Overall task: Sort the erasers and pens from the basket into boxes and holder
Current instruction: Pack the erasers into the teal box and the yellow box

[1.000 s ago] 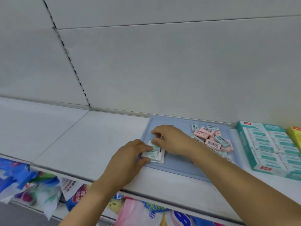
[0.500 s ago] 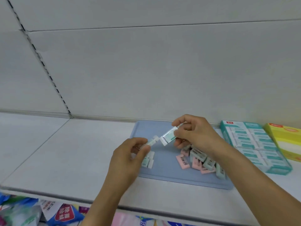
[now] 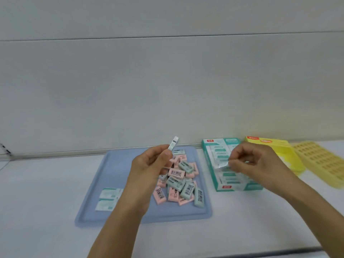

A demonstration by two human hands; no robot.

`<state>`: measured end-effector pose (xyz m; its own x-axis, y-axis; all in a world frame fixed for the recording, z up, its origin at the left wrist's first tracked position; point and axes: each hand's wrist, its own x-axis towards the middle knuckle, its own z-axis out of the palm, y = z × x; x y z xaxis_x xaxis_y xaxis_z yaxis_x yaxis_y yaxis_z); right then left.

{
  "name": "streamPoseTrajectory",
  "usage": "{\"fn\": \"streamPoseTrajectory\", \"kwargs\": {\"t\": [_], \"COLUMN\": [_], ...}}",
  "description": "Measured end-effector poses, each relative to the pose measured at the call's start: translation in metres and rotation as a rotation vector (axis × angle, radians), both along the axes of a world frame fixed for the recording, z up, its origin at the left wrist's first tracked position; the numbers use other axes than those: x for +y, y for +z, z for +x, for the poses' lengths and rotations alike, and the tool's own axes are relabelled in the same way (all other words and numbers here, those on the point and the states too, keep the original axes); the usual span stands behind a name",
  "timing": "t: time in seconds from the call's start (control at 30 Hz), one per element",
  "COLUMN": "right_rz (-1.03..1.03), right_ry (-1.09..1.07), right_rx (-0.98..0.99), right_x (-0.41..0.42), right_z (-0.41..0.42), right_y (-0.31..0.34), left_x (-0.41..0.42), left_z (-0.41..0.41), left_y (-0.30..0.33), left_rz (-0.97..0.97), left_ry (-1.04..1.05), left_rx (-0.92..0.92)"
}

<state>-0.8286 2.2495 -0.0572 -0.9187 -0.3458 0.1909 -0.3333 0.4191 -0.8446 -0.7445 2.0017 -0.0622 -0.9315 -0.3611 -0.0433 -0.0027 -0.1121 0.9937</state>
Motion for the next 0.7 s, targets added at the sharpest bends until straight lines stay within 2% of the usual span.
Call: {"fn": "streamPoseTrajectory", "kwargs": {"t": [0.1,0.2,0.4,0.47,0.57,0.7], "right_rz": [0.124,0.228,0.361,0.248,-0.162,-0.429], "right_ry": [0.04,0.127,0.083,0.068,0.101,0.007], "right_rx": [0.043,0.204,0.383,0.312,-0.01,-0.165], "right_x": [0.012,0.014,0.014,0.007,-0.012,-0.026], "right_z": [0.0,-0.006,-0.01,-0.003,0.014,0.026], "right_y": [-0.02,-0.034,-0.039,-0.028,-0.001,0.006], "left_x": [0.017,0.028,0.043,0.051,0.066,0.081], "left_z": [-0.007,-0.011,-0.011,-0.012,-0.014,-0.02], "left_y": [0.001,0.0,-0.002,-0.001,0.002,0.004], "left_rz": [0.034,-0.003,0.026,0.011,-0.032,-0.28], "left_ry": [-0.034,-0.054,-0.043,-0.036,-0.044,-0.063], "left_rx": [-0.012,-0.016,-0.018,0.012,0.082,0.176]}}
